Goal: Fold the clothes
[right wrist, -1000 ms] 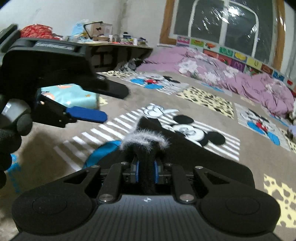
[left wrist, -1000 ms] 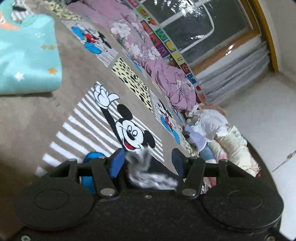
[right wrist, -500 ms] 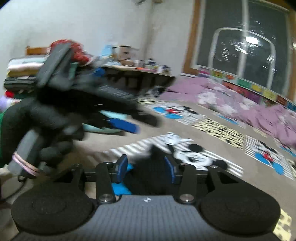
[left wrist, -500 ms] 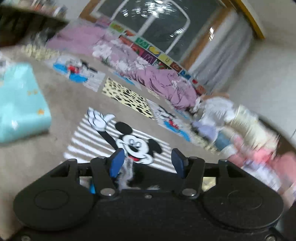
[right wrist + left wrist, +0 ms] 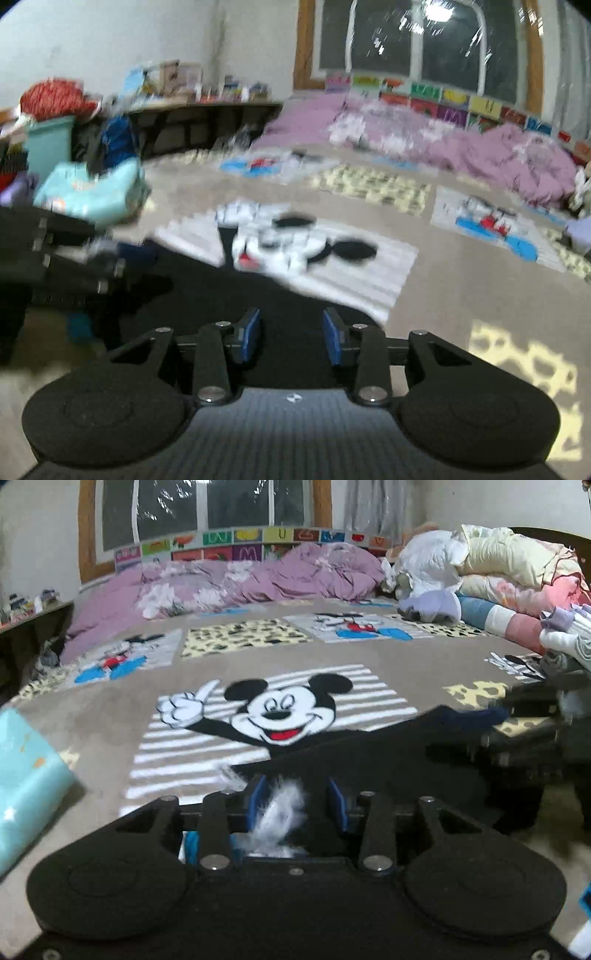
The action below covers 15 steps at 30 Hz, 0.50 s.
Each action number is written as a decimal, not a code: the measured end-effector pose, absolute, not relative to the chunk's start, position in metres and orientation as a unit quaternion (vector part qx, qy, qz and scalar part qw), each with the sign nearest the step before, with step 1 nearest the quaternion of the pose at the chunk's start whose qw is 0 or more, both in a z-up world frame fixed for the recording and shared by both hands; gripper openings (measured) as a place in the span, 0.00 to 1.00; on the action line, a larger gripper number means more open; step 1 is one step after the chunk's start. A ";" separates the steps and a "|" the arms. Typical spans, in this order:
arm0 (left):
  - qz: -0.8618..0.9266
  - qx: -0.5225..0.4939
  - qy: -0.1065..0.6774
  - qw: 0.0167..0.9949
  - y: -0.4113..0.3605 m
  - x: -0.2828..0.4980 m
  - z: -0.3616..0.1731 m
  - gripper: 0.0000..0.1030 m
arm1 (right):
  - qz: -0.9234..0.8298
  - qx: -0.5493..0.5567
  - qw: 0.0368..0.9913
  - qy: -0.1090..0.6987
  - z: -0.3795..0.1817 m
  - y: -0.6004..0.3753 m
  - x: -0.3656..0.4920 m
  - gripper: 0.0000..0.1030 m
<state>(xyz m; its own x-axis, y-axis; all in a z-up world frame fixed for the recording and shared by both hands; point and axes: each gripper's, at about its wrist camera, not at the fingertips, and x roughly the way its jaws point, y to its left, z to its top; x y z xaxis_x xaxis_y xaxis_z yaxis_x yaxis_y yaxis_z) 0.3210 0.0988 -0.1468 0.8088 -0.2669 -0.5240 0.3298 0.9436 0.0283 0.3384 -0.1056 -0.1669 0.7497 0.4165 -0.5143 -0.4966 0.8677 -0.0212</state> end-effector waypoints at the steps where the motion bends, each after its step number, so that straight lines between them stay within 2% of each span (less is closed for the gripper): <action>1: -0.157 0.056 0.269 0.948 0.100 0.323 -0.149 0.36 | 0.248 -0.079 0.931 0.257 -0.173 -0.107 0.338 0.36; 9: -0.156 0.088 0.257 0.950 0.095 0.320 -0.160 0.35 | 0.265 -0.046 0.924 0.272 -0.182 -0.115 0.345 0.36; 15: -0.133 0.093 0.261 0.952 0.086 0.307 -0.149 0.38 | 0.241 -0.029 0.923 0.297 -0.166 -0.118 0.336 0.38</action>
<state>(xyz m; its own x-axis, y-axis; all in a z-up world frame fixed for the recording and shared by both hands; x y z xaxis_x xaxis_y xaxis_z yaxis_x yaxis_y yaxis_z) 0.3069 0.0859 -0.1491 0.8290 -0.2039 -0.5208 0.3010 0.9474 0.1083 0.3358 -0.1176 -0.1665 0.7069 0.4280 -0.5631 -0.4628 0.8819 0.0893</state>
